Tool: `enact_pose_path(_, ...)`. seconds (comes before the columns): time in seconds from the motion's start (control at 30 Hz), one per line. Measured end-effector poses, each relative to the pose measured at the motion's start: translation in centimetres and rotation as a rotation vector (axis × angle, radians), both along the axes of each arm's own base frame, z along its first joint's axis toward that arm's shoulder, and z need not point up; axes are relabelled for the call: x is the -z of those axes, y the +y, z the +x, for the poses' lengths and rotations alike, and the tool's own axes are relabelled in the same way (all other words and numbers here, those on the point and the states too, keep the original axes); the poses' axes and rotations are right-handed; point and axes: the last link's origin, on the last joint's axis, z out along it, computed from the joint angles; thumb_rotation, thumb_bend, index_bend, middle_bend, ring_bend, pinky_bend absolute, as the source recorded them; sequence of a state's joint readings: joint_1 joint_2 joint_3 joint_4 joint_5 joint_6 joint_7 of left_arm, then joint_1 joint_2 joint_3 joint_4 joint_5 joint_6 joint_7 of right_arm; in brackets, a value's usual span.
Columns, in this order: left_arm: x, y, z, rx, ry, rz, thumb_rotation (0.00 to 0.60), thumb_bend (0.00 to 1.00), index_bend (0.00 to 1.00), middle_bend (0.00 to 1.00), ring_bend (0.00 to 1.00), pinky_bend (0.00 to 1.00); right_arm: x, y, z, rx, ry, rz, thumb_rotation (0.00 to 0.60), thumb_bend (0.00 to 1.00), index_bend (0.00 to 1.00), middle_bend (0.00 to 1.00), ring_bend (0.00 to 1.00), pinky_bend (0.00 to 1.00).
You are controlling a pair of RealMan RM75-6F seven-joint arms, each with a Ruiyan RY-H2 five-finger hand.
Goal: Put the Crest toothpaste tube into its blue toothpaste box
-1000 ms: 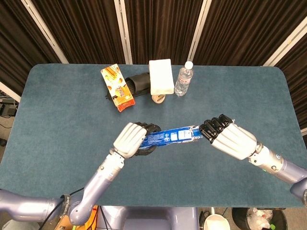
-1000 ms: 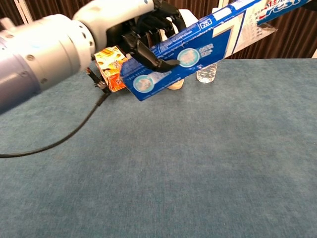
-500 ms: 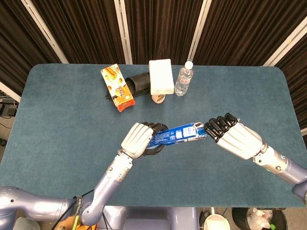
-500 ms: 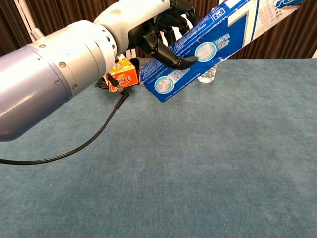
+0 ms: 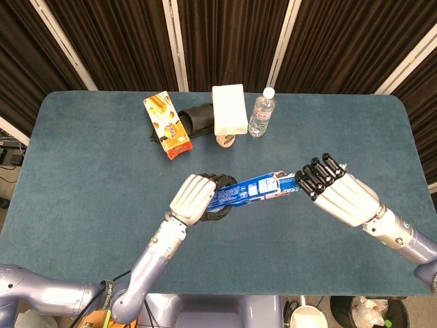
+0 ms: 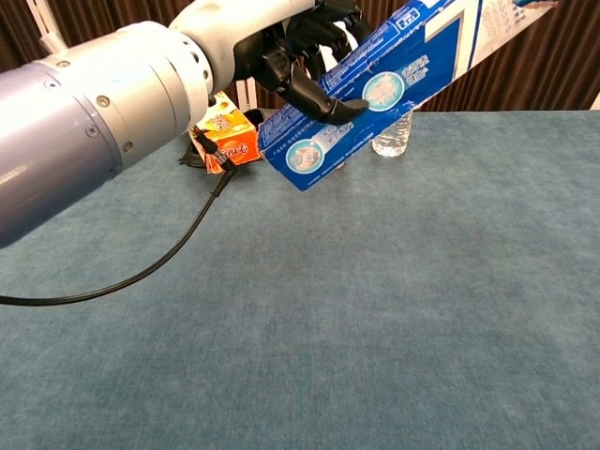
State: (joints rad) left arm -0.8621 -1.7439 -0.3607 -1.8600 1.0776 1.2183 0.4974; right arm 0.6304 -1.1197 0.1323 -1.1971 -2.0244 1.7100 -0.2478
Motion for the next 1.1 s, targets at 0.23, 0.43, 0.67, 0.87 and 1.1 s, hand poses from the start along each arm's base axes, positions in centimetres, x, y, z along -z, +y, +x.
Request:
enact_pose_path(0.23,0.0,0.0,0.3,-0.003,-0.02,0.001,0.6,0.46,0.4,0.52,0.5,0.55,-0.5,0.2,0.1,-0.001,-0.067,-0.037,0.6,0.43,0.22,0.37,0.19,0.26)
enact_pose_path(0.43,-0.3,0.2,0.6,0.007,-0.066,0.027,0.6,0.46,0.4,0.52,0.5,0.55,-0.8,0.2,-0.2,0.011,-0.126,-0.062,0.6,0.43,0.19,0.36,0.17,0.24)
enact_pose_path(0.67,-0.5,0.4,0.8,0.015,-0.119,0.06,0.6,0.46,0.4,0.52,0.5,0.55,-1.1,0.1,-0.5,0.03,-0.17,-0.069,0.6,0.43,0.18,0.35,0.17,0.24)
enact_pose_path(0.87,-0.7,0.5,0.8,0.04,-0.187,0.097,0.6,0.46,0.4,0.52,0.5,0.54,-1.2,0.2,-1.0,0.049,-0.214,-0.075,0.6,0.43,0.18,0.35,0.17,0.24)
enact_pose_path(1.1,-1.5,0.3,0.4,0.086,-0.318,0.159,0.6,0.46,0.39,0.52,0.5,0.54,-1.8,-0.1,-1.8,0.106,-0.287,-0.112,0.6,0.43,0.18,0.35,0.17,0.24)
